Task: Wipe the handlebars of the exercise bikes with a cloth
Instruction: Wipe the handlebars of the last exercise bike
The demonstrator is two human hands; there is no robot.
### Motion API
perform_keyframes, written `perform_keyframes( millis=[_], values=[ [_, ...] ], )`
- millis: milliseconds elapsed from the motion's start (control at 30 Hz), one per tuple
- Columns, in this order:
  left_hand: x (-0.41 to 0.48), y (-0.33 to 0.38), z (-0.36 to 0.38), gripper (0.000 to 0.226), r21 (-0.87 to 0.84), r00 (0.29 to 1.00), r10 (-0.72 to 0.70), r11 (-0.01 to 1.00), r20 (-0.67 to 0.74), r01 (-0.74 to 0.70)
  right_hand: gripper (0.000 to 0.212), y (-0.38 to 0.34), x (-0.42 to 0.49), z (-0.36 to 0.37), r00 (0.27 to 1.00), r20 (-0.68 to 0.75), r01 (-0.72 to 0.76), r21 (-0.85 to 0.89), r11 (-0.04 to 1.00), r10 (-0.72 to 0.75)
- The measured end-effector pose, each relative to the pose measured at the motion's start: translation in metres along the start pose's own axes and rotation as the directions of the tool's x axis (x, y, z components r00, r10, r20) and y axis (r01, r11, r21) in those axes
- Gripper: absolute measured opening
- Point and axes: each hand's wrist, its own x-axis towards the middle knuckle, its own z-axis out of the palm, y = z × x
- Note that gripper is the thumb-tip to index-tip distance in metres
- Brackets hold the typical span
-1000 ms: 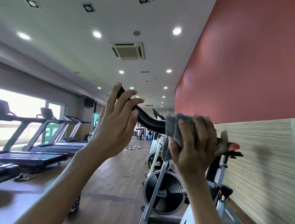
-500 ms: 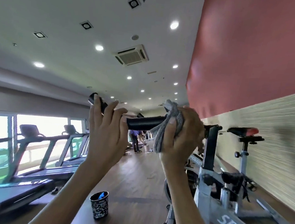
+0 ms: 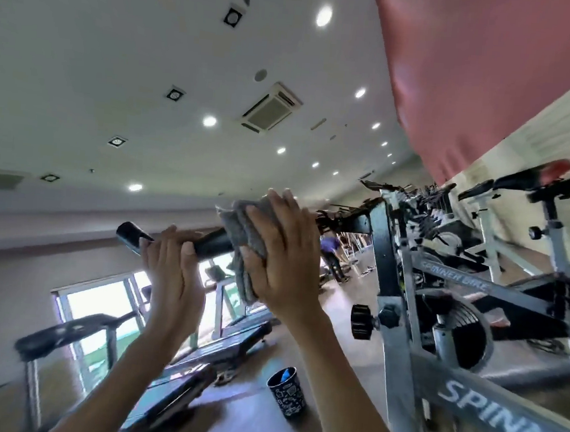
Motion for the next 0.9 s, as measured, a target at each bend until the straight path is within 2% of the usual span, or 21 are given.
perform_keyframes(
  millis=[33, 67, 100, 133, 167, 233, 267, 300, 367, 433, 500, 533, 567, 633, 667, 700, 800, 867, 900],
  values=[
    [0.000, 0.000, -0.001, 0.042, -0.018, 1.000, -0.005, 1.000, 0.014, 0.005, 0.045, 0.006, 0.001, 0.004, 0.982, -0.058, -0.169, 0.121, 0.978, 0.177],
    [0.000, 0.000, -0.002, 0.039, -0.033, 1.000, -0.012, 0.999, 0.019, 0.012, 0.047, 0.010, 0.004, 0.007, 0.920, -0.121, -0.334, 0.260, 0.906, 0.374],
    [0.000, 0.000, -0.002, 0.038, -0.046, 1.000, -0.024, 0.999, 0.017, 0.025, 0.050, 0.009, 0.007, 0.008, 0.851, -0.157, -0.431, 0.338, 0.837, 0.502],
    [0.000, 0.000, -0.002, 0.039, -0.059, 0.999, -0.038, 0.998, 0.012, 0.039, 0.052, 0.005, 0.008, 0.007, 0.827, -0.164, -0.463, 0.345, 0.817, 0.538],
    [0.000, 0.001, -0.001, 0.039, -0.065, 0.999, -0.047, 0.997, 0.008, 0.047, 0.050, 0.001, 0.006, 0.007, 0.865, -0.169, -0.416, 0.284, 0.864, 0.472],
    [0.000, 0.000, -0.001, 0.040, -0.069, 0.999, -0.050, 0.996, 0.008, 0.050, 0.044, -0.006, -0.002, 0.010, 0.976, -0.164, -0.131, 0.092, 0.987, 0.145],
    [0.000, 0.000, -0.001, 0.041, -0.066, 0.998, -0.057, 0.996, 0.014, 0.058, 0.042, -0.005, -0.004, 0.011, 0.988, -0.154, -0.023, 0.048, 0.999, 0.030],
    [0.000, -0.001, -0.002, 0.042, -0.060, 0.998, -0.060, 0.996, 0.026, 0.061, 0.042, -0.003, -0.006, 0.013, 0.987, -0.164, 0.011, 0.042, 0.999, -0.004],
    [-0.001, 0.000, -0.005, 0.044, -0.057, 0.997, -0.044, 0.997, 0.056, 0.047, 0.046, 0.009, -0.007, 0.021, 0.970, -0.224, -0.077, 0.098, 0.992, 0.097],
    [-0.001, 0.004, -0.008, 0.046, -0.055, 0.995, -0.056, 0.997, 0.077, 0.060, 0.047, 0.017, -0.006, 0.026, 0.913, -0.267, -0.240, 0.260, 0.935, 0.308],
    [-0.002, 0.005, -0.011, 0.042, -0.018, 0.993, -0.050, 0.998, 0.104, 0.053, 0.045, 0.011, -0.004, 0.030, 0.853, -0.293, -0.321, 0.358, 0.877, 0.432],
    [-0.003, 0.004, -0.011, 0.039, 0.000, 0.992, -0.039, 0.999, 0.117, 0.040, 0.045, 0.004, -0.005, 0.033, 0.849, -0.312, -0.312, 0.353, 0.882, 0.426],
    [-0.003, 0.003, -0.011, 0.037, 0.005, 0.992, -0.034, 0.999, 0.118, 0.034, 0.045, -0.002, -0.007, 0.038, 0.869, -0.340, -0.259, 0.307, 0.916, 0.360],
    [-0.003, 0.003, -0.011, 0.037, -0.002, 0.995, -0.032, 0.999, 0.099, 0.032, 0.046, -0.003, -0.008, 0.044, 0.912, -0.383, -0.091, 0.153, 0.984, 0.144],
    [-0.003, 0.006, -0.011, 0.037, -0.004, 0.995, -0.030, 1.000, 0.093, 0.031, 0.045, 0.003, -0.007, 0.046, 0.913, -0.394, -0.057, 0.125, 0.991, 0.102],
    [-0.003, 0.007, -0.011, 0.035, -0.006, 0.995, -0.025, 1.000, 0.093, 0.026, 0.046, 0.011, -0.007, 0.049, 0.906, -0.403, -0.081, 0.135, 0.988, 0.129],
    [-0.004, 0.011, -0.013, 0.028, -0.024, 0.995, -0.006, 1.000, 0.099, 0.008, 0.051, 0.027, -0.009, 0.055, 0.822, -0.415, -0.276, 0.309, 0.910, 0.390],
    [-0.005, 0.011, -0.012, 0.029, -0.017, 0.995, -0.007, 1.000, 0.095, 0.009, 0.050, 0.019, -0.011, 0.057, 0.814, -0.410, -0.286, 0.336, 0.897, 0.413],
    [-0.005, 0.011, -0.011, 0.028, -0.017, 0.996, -0.008, 1.000, 0.089, 0.010, 0.047, 0.015, -0.012, 0.058, 0.836, -0.422, -0.241, 0.291, 0.926, 0.351]
  ],
)
